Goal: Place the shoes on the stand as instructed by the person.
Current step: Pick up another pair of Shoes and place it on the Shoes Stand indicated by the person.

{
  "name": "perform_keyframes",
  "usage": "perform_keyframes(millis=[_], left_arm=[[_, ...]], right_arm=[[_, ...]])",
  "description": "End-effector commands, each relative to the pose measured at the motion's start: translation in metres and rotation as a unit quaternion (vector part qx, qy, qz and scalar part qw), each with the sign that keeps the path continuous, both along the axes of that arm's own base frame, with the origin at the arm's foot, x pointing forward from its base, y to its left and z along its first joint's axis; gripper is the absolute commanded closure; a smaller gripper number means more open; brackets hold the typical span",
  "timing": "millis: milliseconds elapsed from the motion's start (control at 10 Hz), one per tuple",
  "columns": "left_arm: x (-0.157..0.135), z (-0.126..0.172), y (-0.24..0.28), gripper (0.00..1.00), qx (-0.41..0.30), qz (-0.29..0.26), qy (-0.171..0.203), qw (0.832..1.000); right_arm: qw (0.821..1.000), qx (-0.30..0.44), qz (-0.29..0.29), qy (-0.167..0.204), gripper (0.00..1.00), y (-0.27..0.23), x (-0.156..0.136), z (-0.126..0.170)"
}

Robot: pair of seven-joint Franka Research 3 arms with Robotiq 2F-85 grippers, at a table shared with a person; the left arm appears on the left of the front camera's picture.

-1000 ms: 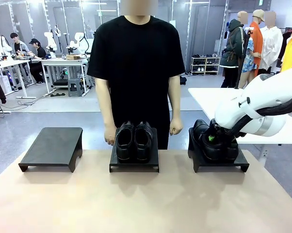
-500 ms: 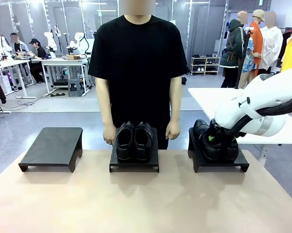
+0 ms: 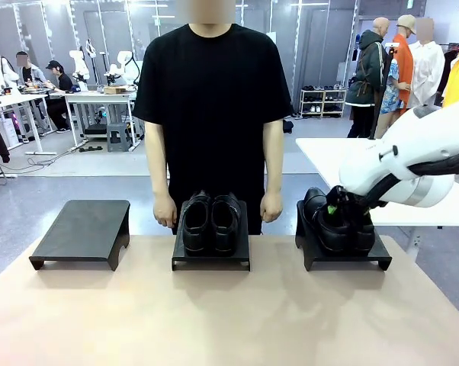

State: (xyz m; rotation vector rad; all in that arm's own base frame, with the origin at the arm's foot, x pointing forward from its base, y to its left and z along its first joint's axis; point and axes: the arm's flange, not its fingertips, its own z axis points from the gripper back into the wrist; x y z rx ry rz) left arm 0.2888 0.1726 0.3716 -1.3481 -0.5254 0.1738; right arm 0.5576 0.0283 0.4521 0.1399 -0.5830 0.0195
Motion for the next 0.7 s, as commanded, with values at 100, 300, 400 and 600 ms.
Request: perform_keyframes(millis=[100,300,400,600], left_arm=[[0.001,0.002,0.000,0.00,-0.011,0.002,-0.003,1.000],[0.001,0.002,0.000,0.00,-0.011,0.002,-0.003,1.000],[0.001,0.002,0.000,0.00,-0.011,0.002,-0.003,1.000],[0.001,0.002,0.000,0.00,-0.011,0.002,-0.003,1.000]], right_arm=[[0.996,0.072,0.029,0.033,0.00,-0.021,-0.060,0.056],[0.988,0.128,0.052,0.069,0.00,-0.058,-0.107,0.076],[0.983,0.158,0.059,0.079,0.00,-0.081,-0.130,0.078],[0.960,0.256,0.080,0.083,0.00,-0.135,-0.176,0.070]])
